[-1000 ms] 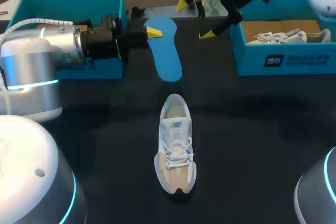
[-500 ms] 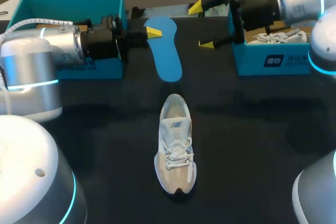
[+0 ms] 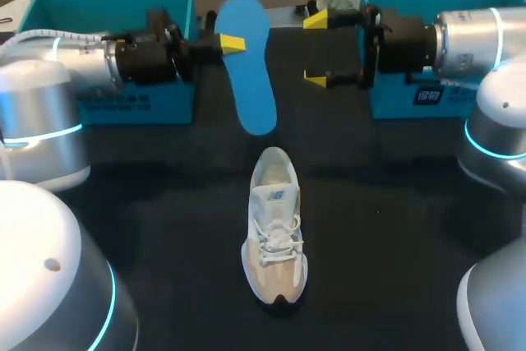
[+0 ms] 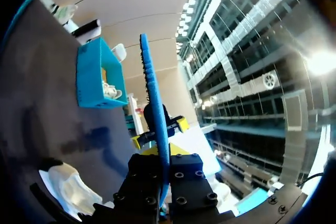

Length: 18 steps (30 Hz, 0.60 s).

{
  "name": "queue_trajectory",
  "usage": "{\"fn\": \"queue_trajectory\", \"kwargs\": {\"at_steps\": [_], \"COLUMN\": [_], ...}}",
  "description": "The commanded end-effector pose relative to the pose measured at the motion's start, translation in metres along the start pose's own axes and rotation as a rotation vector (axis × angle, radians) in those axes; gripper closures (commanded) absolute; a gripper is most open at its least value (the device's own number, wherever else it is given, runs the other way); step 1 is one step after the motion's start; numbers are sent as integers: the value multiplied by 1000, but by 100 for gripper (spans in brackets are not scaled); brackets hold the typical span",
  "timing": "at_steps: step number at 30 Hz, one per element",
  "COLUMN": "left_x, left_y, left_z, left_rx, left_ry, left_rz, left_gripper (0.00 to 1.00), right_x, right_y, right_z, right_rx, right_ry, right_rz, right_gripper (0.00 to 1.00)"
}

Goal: Take the shoe out of the shoebox, open the shoe tongue, remove and reinsert the insole, then place the shoe into the shoebox

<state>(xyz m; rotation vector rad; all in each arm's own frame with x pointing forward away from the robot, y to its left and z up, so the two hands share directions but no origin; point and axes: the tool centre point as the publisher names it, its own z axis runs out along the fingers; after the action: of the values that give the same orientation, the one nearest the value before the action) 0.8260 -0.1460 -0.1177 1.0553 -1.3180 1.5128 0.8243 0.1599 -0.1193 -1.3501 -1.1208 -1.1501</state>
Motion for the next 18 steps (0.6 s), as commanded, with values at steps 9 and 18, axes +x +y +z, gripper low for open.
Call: {"fn": "queue_trajectory", "kwargs": {"at_steps": [9, 18], "left_x": [11, 1], "left_y": [0, -6], "left_z": [-16, -34], "left_rx": [-21, -95], "left_ry": [-50, -43], "left_rz": [527, 1021], "left_gripper": [100, 100], "right_x": [-1, -1], "right_y": [-3, -3], "right_z": [1, 1], "right_rx": [14, 14], "right_ry": [10, 10], "right_rz": [33, 33], "right_gripper": [0, 0]}}
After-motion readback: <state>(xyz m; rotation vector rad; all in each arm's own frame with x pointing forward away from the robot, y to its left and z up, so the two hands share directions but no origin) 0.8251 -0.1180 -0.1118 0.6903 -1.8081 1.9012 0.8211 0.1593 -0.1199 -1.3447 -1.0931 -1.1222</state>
